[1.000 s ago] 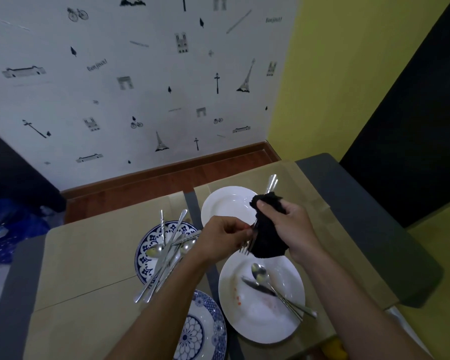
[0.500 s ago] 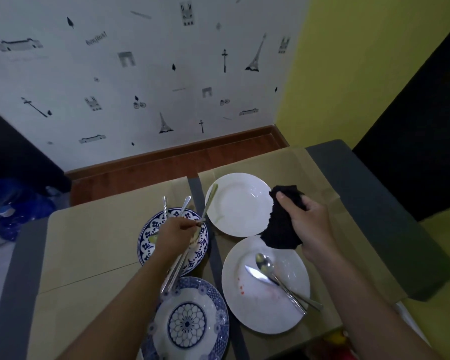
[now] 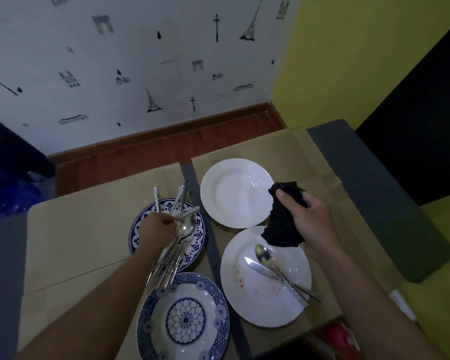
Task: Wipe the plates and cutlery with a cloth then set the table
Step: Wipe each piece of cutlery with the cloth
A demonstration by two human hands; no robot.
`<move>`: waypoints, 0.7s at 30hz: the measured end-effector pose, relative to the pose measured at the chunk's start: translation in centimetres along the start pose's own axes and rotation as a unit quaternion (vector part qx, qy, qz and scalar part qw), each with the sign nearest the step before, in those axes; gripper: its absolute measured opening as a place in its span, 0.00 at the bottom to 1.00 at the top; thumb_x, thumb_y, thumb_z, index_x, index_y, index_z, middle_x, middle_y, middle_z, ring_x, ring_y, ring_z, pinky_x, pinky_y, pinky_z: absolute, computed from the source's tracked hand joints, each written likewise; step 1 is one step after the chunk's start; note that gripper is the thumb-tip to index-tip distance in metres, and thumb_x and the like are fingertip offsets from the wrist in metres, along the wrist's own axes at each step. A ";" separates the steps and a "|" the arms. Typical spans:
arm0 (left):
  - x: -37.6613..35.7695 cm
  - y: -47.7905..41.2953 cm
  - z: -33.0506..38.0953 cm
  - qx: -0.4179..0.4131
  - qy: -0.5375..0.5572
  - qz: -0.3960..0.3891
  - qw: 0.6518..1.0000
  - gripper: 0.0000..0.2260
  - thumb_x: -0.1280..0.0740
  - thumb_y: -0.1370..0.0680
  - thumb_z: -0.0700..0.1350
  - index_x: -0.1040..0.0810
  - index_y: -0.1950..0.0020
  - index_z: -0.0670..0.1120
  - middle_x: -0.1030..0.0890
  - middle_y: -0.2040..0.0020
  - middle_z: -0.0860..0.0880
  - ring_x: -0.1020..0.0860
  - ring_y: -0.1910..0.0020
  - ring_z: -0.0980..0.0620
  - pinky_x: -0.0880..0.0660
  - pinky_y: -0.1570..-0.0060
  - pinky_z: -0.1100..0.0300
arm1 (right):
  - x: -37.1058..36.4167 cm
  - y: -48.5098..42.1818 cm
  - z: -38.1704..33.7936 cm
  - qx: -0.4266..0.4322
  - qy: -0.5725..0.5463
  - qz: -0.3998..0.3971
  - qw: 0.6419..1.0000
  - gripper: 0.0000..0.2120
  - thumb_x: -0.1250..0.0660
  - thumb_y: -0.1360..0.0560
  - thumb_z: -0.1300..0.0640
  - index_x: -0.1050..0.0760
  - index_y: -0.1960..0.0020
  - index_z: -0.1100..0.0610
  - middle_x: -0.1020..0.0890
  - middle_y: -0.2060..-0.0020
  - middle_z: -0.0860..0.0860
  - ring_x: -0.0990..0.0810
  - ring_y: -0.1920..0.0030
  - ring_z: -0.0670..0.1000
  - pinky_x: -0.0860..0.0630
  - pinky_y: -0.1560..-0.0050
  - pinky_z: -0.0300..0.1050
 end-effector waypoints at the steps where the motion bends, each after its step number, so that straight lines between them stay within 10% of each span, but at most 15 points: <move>1: -0.1 0.0 -0.2 0.002 -0.003 -0.001 1.000 0.06 0.28 0.24 0.41 0.14 0.48 0.44 0.14 0.58 0.45 0.21 0.66 0.51 0.30 0.67 0.63 | -0.1 0.0 0.0 0.000 0.000 -0.001 1.000 0.04 0.25 0.24 0.56 0.14 0.53 0.57 0.14 0.62 0.51 0.16 0.62 0.49 0.17 0.58 0.45; 21: -1.1 3.1 2.6 -0.074 -0.016 0.006 0.997 0.04 0.30 0.22 0.42 0.17 0.49 0.43 0.17 0.55 0.46 0.21 0.59 0.53 0.27 0.58 0.61 | 1.3 3.4 -0.4 0.020 0.017 -0.033 0.999 0.08 0.26 0.22 0.52 0.13 0.50 0.55 0.14 0.61 0.53 0.15 0.62 0.50 0.16 0.53 0.51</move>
Point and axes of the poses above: each hand's wrist, its own y-axis away from the middle knuckle, its own x-axis out of the back of the hand, z = x × y, the point moved 9 cm from there along -y, towards the middle knuckle
